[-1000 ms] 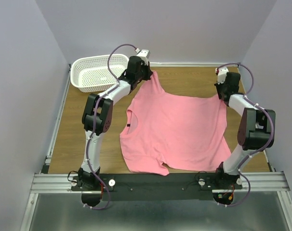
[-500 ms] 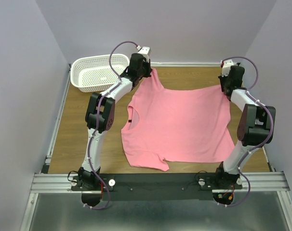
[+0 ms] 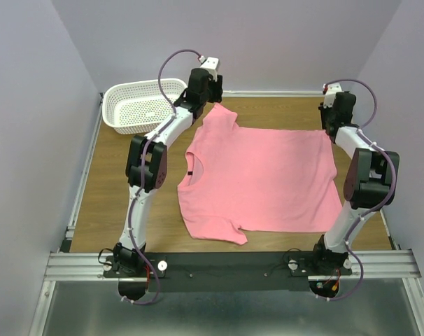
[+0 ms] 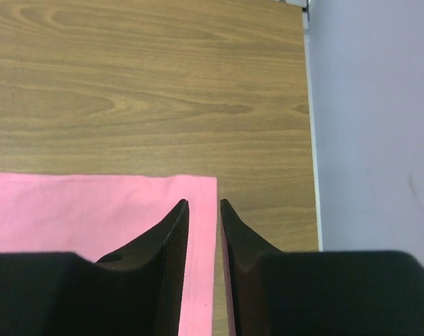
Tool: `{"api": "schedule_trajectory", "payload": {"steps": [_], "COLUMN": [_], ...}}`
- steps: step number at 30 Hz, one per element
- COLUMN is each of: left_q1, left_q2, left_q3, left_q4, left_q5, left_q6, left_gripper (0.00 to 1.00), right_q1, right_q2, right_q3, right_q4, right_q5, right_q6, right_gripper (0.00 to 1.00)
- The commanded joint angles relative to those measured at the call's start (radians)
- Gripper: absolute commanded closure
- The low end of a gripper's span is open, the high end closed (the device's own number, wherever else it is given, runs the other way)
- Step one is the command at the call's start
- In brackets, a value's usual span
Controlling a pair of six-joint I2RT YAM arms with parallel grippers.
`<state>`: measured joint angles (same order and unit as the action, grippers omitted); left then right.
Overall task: Fold and stack the t-shirts
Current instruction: Flatten the tshirt out
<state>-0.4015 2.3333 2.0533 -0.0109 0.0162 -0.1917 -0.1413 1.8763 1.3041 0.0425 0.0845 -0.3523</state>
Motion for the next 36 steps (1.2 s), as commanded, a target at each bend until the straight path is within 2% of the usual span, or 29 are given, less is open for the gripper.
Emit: {"api": "schedule_trajectory", "payload": {"steps": [1,5,7,9,13,17,18,20,24,27,30,36], "left_q1": [-0.005,-0.005,-0.007,-0.007,-0.007,-0.007,-0.007,-0.005,-0.007,-0.011,-0.025,-0.088], "left_q2": [-0.110,-0.265,-0.366,-0.458,-0.623,-0.825,-0.854,-0.902,-1.011,-1.066,-1.097,-1.117], "left_q3": [0.038,-0.102,-0.227,-0.349,-0.563,-0.810,-0.902,-0.982,-1.198,-1.338,-1.429,-1.516], "left_q4": [-0.001,0.040,0.054,0.048,0.028,0.037,0.040,0.042,0.068,0.152,0.172,0.103], "left_q5": [-0.094,-0.038,0.022,0.076,0.154,0.177,0.162,0.148,0.148,0.162,0.090,-0.040], "left_q6": [0.078,0.124,0.127,0.118,0.059,0.012,0.000,-0.029,-0.211,-0.335,-0.406,-0.532], "left_gripper": [0.43,0.43,0.43,0.43,0.43,0.43,0.43,0.43,0.43,0.43,0.43,0.43], "right_q1": [-0.009,-0.011,-0.018,-0.020,-0.023,-0.047,-0.063,-0.119,-0.187,-0.214,-0.237,-0.334], "right_q2": [-0.008,-0.083,-0.130,-0.147,-0.149,-0.195,-0.210,-0.216,-0.241,-0.264,-0.269,-0.256], "right_q3": [0.040,-0.023,-0.063,-0.080,-0.111,-0.195,-0.215,-0.227,-0.278,-0.325,-0.351,-0.388], "right_q4": [-0.003,-0.021,-0.088,-0.200,-0.407,-0.438,-0.441,-0.452,-0.480,-0.489,-0.509,-0.573], "right_q5": [0.005,-0.063,-0.193,-0.347,-0.581,-0.543,-0.531,-0.532,-0.526,-0.505,-0.479,-0.489], "right_q6": [0.033,0.033,0.032,0.030,-0.022,-0.040,-0.030,-0.017,-0.020,-0.040,-0.071,-0.160], "right_gripper": [0.67,0.66,0.66,0.58,0.51,0.49,0.50,0.50,0.50,0.50,0.49,0.49]}}
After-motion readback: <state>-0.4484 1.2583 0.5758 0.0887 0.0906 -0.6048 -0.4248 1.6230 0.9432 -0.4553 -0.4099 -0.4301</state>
